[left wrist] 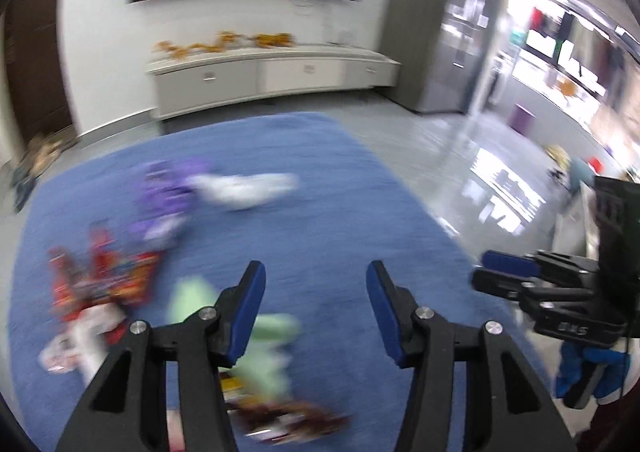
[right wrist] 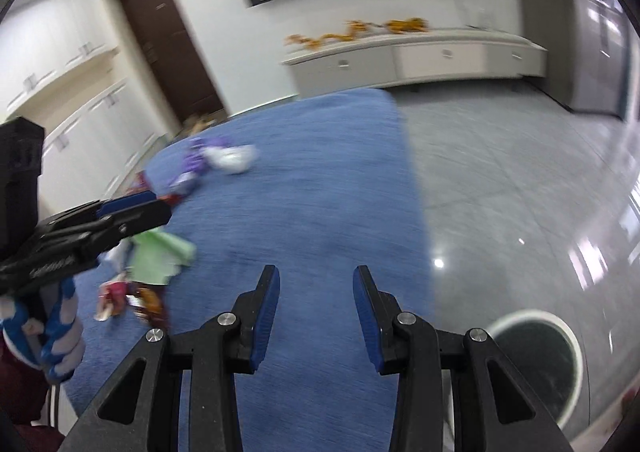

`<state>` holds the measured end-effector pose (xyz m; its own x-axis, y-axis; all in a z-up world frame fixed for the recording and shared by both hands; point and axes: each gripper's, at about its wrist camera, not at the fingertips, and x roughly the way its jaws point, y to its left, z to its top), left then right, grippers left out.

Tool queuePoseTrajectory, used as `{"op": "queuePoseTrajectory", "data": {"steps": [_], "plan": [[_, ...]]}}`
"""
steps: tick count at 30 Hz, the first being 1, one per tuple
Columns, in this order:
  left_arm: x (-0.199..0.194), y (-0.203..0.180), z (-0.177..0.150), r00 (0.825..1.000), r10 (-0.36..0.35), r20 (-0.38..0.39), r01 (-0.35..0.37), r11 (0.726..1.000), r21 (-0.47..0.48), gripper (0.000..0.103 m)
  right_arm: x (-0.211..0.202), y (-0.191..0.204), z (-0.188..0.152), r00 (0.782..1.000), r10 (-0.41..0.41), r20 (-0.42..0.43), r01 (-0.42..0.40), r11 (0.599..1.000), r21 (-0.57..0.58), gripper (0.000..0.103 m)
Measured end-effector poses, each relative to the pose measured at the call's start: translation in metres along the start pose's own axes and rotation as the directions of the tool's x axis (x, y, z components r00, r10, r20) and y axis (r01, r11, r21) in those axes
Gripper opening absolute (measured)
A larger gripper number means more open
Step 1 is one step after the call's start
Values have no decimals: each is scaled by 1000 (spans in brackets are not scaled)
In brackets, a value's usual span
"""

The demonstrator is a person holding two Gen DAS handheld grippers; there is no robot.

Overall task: Collect trash
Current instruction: 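Grasp the white tissue with the left tool while the right tool grasps the green tissue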

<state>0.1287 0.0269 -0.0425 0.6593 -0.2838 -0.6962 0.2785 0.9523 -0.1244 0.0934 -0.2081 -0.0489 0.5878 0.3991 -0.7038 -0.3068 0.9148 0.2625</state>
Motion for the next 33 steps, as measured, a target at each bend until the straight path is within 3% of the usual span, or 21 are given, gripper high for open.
{"op": "queuePoseTrajectory", "data": {"steps": [5, 11, 18, 25, 28, 29, 33], "plan": [[-19, 70, -23, 994, 113, -11, -113, 989, -99, 50, 23, 53, 13, 996, 80, -31, -83, 992, -94, 36], [-22, 122, -49, 985, 163, -51, -169, 966, -195, 45, 52, 105, 22, 983, 161, -89, -175, 969, -175, 36], [-6, 141, -61, 986, 142, -91, -160, 959, -236, 37, 94, 152, 34, 971, 181, -158, -216, 943, -251, 36], [9, 146, -68, 985, 127, -120, -153, 957, -247, 32, 123, 151, 34, 959, 176, -222, -230, 941, -247, 38], [9, 146, -67, 988, 111, -112, -136, 960, -244, 17, 127, 148, 36, 953, 193, -233, -247, 941, -231, 38], [10, 146, -67, 988, 104, -110, -129, 959, -252, 17, 128, 147, 36, 950, 202, -237, -255, 940, -225, 38], [1, 141, -66, 991, 107, -80, -123, 962, -244, 13, 122, 149, 34, 949, 214, -231, -271, 929, -253, 25]]}}
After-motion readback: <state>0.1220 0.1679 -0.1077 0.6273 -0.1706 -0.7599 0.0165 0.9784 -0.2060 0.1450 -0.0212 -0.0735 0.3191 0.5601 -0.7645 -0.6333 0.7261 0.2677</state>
